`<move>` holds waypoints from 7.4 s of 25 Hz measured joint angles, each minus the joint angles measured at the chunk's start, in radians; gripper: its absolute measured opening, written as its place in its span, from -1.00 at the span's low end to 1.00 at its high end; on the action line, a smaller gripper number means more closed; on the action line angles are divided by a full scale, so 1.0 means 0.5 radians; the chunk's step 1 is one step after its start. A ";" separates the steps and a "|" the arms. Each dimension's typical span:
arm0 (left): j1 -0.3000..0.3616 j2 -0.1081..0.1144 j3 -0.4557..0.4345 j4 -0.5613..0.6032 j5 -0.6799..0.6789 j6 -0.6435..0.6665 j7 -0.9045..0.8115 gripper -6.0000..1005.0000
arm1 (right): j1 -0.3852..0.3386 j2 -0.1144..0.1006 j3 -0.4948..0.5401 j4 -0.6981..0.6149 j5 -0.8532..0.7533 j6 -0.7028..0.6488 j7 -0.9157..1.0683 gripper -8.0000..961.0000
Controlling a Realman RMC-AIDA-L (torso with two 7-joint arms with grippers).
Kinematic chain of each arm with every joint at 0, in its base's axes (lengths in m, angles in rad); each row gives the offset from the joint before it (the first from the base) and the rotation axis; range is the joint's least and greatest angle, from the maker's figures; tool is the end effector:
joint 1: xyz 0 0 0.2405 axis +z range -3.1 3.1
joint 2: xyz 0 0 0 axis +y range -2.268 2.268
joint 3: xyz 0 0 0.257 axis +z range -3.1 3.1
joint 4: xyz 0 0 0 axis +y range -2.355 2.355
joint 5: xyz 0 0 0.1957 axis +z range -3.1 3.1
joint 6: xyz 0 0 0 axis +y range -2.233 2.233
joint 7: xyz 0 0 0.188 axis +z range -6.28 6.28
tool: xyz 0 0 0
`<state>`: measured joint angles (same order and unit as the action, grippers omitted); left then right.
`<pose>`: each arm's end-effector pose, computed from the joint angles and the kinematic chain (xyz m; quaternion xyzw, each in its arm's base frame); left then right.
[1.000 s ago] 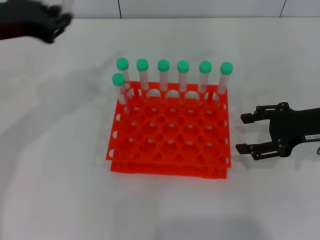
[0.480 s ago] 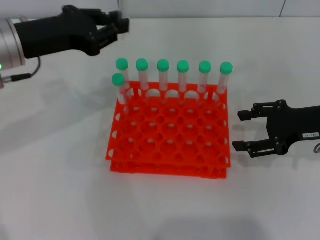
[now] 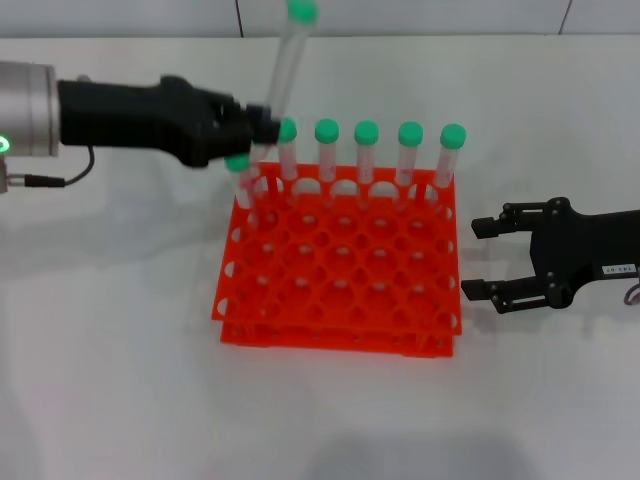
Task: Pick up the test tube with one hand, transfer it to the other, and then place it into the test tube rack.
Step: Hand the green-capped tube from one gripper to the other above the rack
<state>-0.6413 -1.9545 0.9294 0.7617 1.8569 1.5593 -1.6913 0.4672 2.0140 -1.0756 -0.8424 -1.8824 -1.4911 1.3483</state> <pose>-0.1872 0.3726 -0.0026 -0.9509 -0.2113 -0.2101 0.0838 0.2312 0.3288 -0.0390 -0.9804 0.0845 0.1442 0.1045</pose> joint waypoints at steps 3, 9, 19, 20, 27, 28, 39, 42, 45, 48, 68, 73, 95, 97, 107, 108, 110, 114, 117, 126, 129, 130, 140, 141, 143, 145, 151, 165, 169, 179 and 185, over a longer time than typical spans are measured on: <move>-0.043 -0.018 0.001 0.013 0.156 0.015 0.002 -0.61 | 0.001 0.000 0.000 0.002 0.001 0.000 -0.013 0.60; -0.100 -0.065 0.005 -0.019 0.296 0.010 0.076 -0.61 | 0.029 0.000 -0.002 0.046 0.021 0.000 -0.052 0.60; -0.086 -0.134 -0.002 -0.030 0.290 0.011 0.288 -0.61 | 0.015 0.000 0.011 0.059 0.052 0.004 -0.081 0.60; -0.082 -0.137 -0.004 -0.030 0.286 0.013 0.301 -0.61 | 0.013 0.000 0.014 0.059 0.053 0.004 -0.082 0.60; -0.067 -0.140 0.001 -0.034 0.281 0.019 0.354 -0.61 | 0.031 -0.004 0.022 0.117 0.130 0.008 -0.082 0.60; -0.066 -0.140 0.003 -0.034 0.286 0.020 0.358 -0.61 | 0.034 -0.005 0.022 0.124 0.139 0.012 -0.080 0.60; -0.054 -0.132 0.019 -0.036 0.293 0.014 0.370 -0.61 | 0.068 -0.024 0.087 0.041 0.150 0.131 0.059 0.60; -0.054 -0.132 0.019 -0.036 0.293 0.009 0.372 -0.61 | 0.099 -0.021 0.190 0.031 0.160 0.077 0.135 0.60; -0.056 -0.134 0.019 -0.035 0.293 0.008 0.373 -0.61 | 0.128 -0.015 0.276 0.030 0.168 0.002 0.225 0.60; -0.061 -0.136 0.019 -0.035 0.291 0.008 0.380 -0.61 | 0.140 -0.017 0.297 0.051 0.239 -0.046 0.307 0.60; -0.086 -0.169 0.023 -0.022 0.277 -0.025 0.386 -0.61 | 0.364 0.028 0.228 1.142 1.074 -0.068 -0.440 0.60; -0.097 -0.177 0.025 -0.030 0.279 -0.027 0.385 -0.61 | 0.393 0.028 0.223 1.302 1.219 -0.109 -0.581 0.60; -0.131 -0.203 0.054 -0.032 0.296 -0.106 0.385 -0.61 | 0.516 0.028 0.206 1.551 1.322 -0.204 -0.683 0.60; -0.133 -0.209 0.068 -0.032 0.296 -0.124 0.385 -0.61 | 0.530 0.028 0.206 1.568 1.319 -0.204 -0.689 0.60; -0.153 -0.225 0.157 -0.033 0.287 -0.200 0.381 -0.61 | 0.545 0.028 0.206 1.611 1.316 -0.182 -0.728 0.60; -0.156 -0.225 0.157 -0.032 0.284 -0.200 0.382 -0.61 | 0.550 0.028 0.206 1.621 1.316 -0.182 -0.734 0.60; -0.158 -0.225 0.157 -0.032 0.282 -0.201 0.383 -0.61 | 0.552 0.028 0.206 1.632 1.316 -0.182 -0.741 0.60; -0.161 -0.224 0.157 -0.031 0.279 -0.204 0.385 -0.61 | 0.546 0.028 0.207 1.632 1.322 -0.182 -0.741 0.60; -0.161 -0.224 0.157 -0.032 0.278 -0.204 0.385 -0.61 | 0.538 0.028 0.209 1.633 1.327 -0.193 -0.741 0.55; -0.154 -0.223 0.156 -0.032 0.277 -0.204 0.386 -0.61 | 0.545 0.028 0.206 1.633 1.319 -0.197 -0.731 0.17; -0.153 -0.223 0.156 -0.032 0.277 -0.204 0.386 -0.61 | 0.544 0.028 0.206 1.633 1.319 -0.198 -0.730 0.12; -0.153 -0.224 0.156 -0.032 0.277 -0.204 0.386 -0.61 | 0.544 0.028 0.206 1.633 1.319 -0.198 -0.729 0.11; -0.158 -0.235 0.157 -0.032 0.277 -0.204 0.385 -0.61 | 0.552 0.028 0.206 1.627 1.317 -0.182 -0.725 0.07; -0.158 -0.235 0.156 -0.032 0.277 -0.204 0.385 -0.61 | 0.552 0.028 0.206 1.624 1.317 -0.182 -0.725 0.07; -0.156 -0.236 0.155 -0.032 0.277 -0.204 0.385 -0.61 | 0.546 0.028 0.206 1.617 1.317 -0.181 -0.725 0.06; -0.155 -0.236 0.156 -0.032 0.275 -0.204 0.385 -0.61 | 0.542 0.028 0.206 1.611 1.317 -0.181 -0.725 -0.08; -0.151 -0.236 0.151 -0.024 0.275 -0.204 0.378 -0.60 | 0.542 0.028 0.207 1.608 1.320 -0.169 -0.725 -0.47; -0.161 -0.230 0.156 -0.013 0.280 -0.221 0.263 -0.60 | 0.527 0.028 0.206 1.583 1.319 -0.156 -0.724 -0.46; -0.160 -0.232 0.156 -0.010 0.279 -0.221 0.201 -0.60 | 0.526 0.028 0.206 1.583 1.319 -0.159 -0.724 -0.46; -0.116 -0.224 0.156 0.167 0.280 -0.121 0.004 0.19 | 0.510 0.028 0.206 1.570 1.317 -0.180 -0.724 -0.46; -0.025 -0.219 0.158 0.498 0.366 0.010 -0.292 0.65 | 0.480 0.028 0.169 1.507 1.316 -0.177 -0.726 -0.46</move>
<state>-0.6537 -2.0639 1.0086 1.0109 2.0400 1.5642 -1.8374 0.7069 2.0279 -0.9910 -0.0888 -1.2243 -1.5794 0.9854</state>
